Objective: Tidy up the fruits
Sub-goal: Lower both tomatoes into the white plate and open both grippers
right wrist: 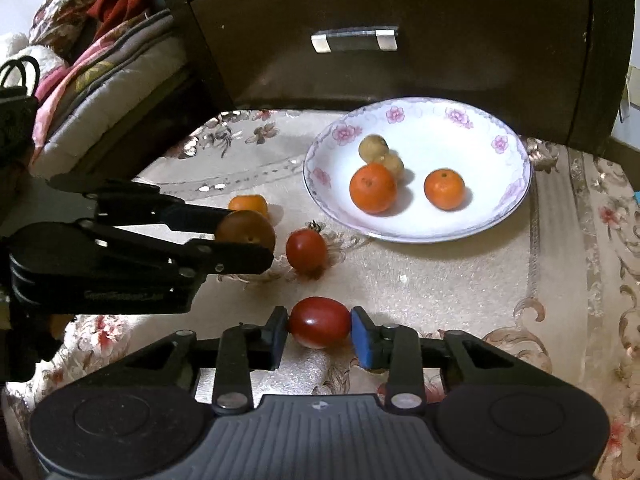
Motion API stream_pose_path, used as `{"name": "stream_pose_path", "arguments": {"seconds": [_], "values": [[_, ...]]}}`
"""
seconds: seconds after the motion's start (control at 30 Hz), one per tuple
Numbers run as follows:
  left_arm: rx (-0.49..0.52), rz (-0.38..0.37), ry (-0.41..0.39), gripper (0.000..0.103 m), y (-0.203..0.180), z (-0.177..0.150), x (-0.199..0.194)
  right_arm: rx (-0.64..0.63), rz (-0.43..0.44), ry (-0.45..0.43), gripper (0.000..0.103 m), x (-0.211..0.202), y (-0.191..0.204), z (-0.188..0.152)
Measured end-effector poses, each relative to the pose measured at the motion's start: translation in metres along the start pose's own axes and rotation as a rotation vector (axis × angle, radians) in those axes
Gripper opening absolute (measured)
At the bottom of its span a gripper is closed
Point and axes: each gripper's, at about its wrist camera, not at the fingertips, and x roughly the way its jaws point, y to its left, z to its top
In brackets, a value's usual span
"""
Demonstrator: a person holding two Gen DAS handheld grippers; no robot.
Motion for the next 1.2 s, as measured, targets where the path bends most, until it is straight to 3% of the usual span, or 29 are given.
{"name": "stream_pose_path", "arguments": {"seconds": [0.43, 0.9, 1.2], "values": [[-0.006, 0.007, -0.073, 0.047, -0.006, 0.028, 0.007, 0.045, -0.094, -0.147, 0.028, -0.021, -0.023, 0.031], [0.018, 0.048, -0.070, 0.047, -0.003, 0.046, 0.037, 0.002, -0.149, -0.155, 0.028, -0.001, -0.029, 0.042], [0.003, 0.072, -0.084, 0.048, -0.002, 0.053, 0.041, 0.012, -0.170, -0.212, 0.032, -0.007, -0.034, 0.045]]}}
